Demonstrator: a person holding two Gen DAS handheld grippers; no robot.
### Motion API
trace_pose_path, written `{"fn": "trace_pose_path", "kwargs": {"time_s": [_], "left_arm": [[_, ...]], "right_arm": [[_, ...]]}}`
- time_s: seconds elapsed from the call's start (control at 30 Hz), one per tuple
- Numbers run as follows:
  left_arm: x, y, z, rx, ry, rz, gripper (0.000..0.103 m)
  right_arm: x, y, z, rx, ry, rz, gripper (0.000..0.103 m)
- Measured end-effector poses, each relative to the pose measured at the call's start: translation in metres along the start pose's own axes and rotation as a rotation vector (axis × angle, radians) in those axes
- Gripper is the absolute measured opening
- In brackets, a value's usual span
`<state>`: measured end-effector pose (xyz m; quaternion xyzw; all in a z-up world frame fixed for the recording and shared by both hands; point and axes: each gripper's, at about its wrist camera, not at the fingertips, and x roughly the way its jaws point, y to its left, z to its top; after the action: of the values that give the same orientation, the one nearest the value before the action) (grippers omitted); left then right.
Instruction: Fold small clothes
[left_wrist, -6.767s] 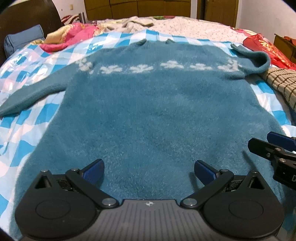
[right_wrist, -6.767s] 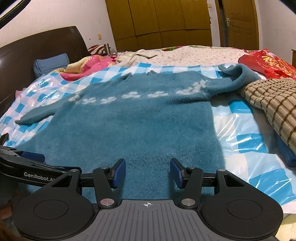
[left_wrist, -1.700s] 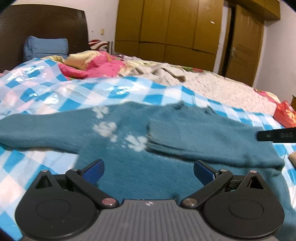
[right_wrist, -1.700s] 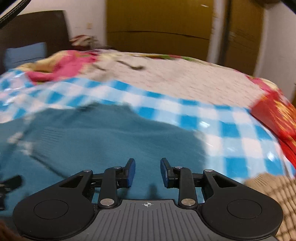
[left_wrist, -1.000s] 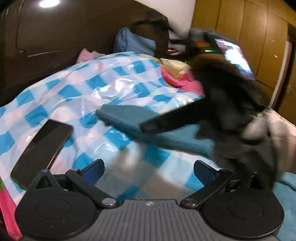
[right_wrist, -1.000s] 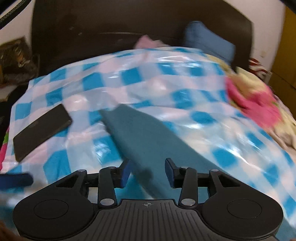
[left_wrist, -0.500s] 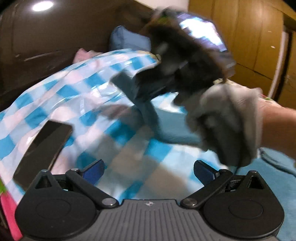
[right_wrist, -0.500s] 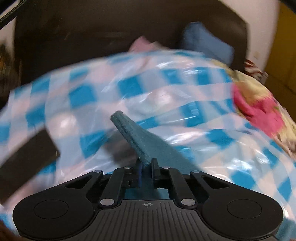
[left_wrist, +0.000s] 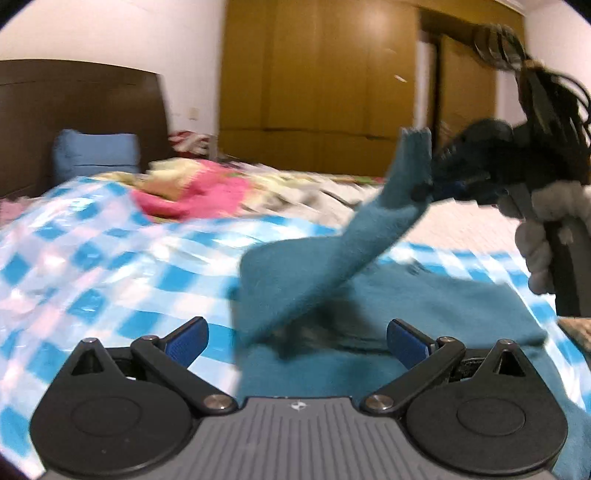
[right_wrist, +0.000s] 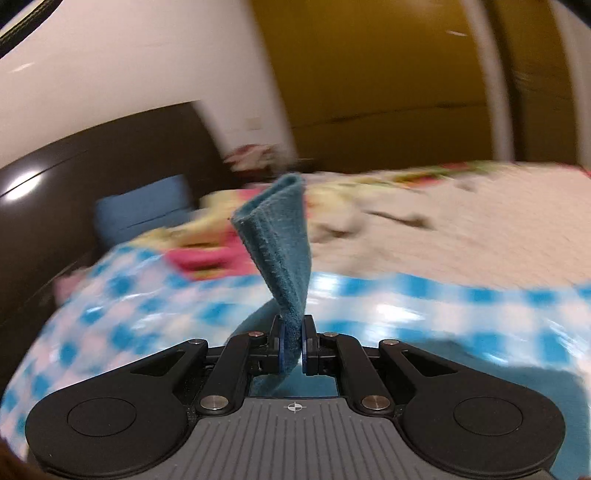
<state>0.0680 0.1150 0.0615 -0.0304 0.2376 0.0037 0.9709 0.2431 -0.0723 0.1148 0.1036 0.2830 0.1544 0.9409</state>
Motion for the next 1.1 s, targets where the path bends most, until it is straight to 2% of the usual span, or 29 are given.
{"fn": "trace_pose_path", "kwargs": {"time_s": [0.13,0.23,0.33,0.4,0.47,0.6,0.67,0.8,0.9,1.0,1.1], "left_arm": [[0.020,-0.033,-0.013,0.080,0.081,-0.042,0.103],[0.031,-0.043,-0.025,0.135,0.137,-0.021,0.103],[0.039,-0.042,-0.032,0.167,0.181,0.027,0.103],[0.039,-0.040,-0.036,0.173,0.195,0.051,0.103],[0.035,-0.037,-0.042,0.173,0.210,0.071,0.103],[0.028,-0.025,-0.048,0.149,0.254,0.075,0.103],[0.021,-0.021,-0.046,0.140,0.251,0.074,0.103],[0.014,-0.013,-0.042,0.127,0.230,0.125,0.103],[0.019,-0.002,-0.045,0.106,0.300,0.182,0.103],[0.019,0.012,-0.056,0.082,0.371,0.194,0.103],[0.004,0.021,-0.057,0.065,0.363,0.175,0.103]], "right_arm": [[0.015,-0.082,-0.039,0.175,0.083,-0.111,0.006],[0.020,-0.110,-0.070,0.242,0.133,-0.116,0.006],[0.023,-0.114,-0.087,0.278,0.141,-0.106,0.006],[0.026,-0.120,-0.086,0.315,0.141,-0.090,0.007],[0.025,-0.124,-0.084,0.340,0.144,-0.072,0.013],[0.014,-0.130,-0.082,0.345,0.154,-0.073,0.016],[0.008,-0.128,-0.082,0.340,0.154,-0.076,0.017],[0.009,-0.125,-0.076,0.335,0.156,-0.073,0.018],[0.006,-0.122,-0.075,0.326,0.150,-0.134,0.018],[-0.003,-0.112,-0.075,0.245,0.148,-0.211,0.018],[-0.020,-0.099,-0.073,0.132,0.092,-0.312,0.018]]}}
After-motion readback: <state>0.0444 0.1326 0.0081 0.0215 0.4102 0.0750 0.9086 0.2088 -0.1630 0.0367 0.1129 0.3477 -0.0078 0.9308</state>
